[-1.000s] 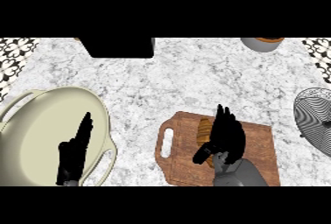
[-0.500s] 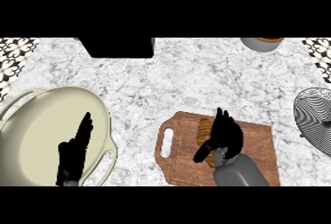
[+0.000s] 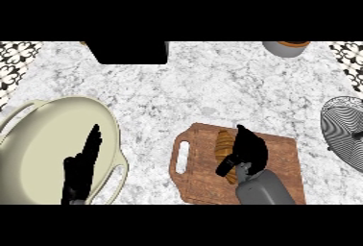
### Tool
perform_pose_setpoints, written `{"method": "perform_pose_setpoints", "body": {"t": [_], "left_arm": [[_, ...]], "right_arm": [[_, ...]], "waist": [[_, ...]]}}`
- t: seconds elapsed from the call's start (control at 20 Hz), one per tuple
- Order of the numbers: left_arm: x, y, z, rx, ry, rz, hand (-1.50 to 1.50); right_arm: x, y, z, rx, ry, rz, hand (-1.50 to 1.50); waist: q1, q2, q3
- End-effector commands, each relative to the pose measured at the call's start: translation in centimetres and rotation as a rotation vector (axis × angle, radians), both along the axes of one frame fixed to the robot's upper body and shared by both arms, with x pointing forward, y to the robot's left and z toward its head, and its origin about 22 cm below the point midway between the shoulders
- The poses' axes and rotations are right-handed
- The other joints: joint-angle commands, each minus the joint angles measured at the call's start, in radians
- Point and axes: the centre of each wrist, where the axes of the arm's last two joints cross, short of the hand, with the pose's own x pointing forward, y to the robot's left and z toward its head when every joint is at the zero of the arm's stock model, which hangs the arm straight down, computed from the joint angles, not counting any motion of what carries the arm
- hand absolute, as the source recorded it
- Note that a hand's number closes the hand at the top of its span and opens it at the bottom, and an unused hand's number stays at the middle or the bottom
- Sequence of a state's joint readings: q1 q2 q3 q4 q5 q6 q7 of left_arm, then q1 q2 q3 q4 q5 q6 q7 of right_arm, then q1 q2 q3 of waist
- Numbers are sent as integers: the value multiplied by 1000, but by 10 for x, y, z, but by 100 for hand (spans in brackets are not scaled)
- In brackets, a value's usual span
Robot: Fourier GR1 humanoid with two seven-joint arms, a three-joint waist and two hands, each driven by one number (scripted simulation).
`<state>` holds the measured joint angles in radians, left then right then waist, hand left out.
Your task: Pick the croissant from the cutting board and place it in the tiered basket
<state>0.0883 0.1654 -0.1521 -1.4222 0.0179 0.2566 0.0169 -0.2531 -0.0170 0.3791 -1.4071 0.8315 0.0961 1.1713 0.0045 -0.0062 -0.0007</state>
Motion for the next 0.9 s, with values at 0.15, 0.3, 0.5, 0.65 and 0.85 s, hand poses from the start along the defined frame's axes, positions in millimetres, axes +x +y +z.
{"method": "perform_pose_setpoints", "body": {"t": [0.15, 0.3, 0.5, 0.65, 0.85], "left_arm": [[2, 7, 1, 15, 32, -7, 0], [-1, -6, 2, 3, 21, -8, 0], [6, -3, 2, 8, 30, -2, 0], [-18, 6, -14, 12, 17, 6, 0], [-19, 7, -20, -2, 39, 44, 0]], "right_arm": [[-8, 14, -27, -48, 62, -95, 150], [-6, 15, -32, -25, 33, -67, 150], [8, 17, -37, -153, -8, 23, 150], [16, 22, -7, -212, -64, 8, 150], [-13, -62, -27, -215, -149, -124, 150]], "waist": [[2, 7, 1], [2, 7, 1], [3, 8, 1], [2, 5, 0], [-35, -1, 0]]}}
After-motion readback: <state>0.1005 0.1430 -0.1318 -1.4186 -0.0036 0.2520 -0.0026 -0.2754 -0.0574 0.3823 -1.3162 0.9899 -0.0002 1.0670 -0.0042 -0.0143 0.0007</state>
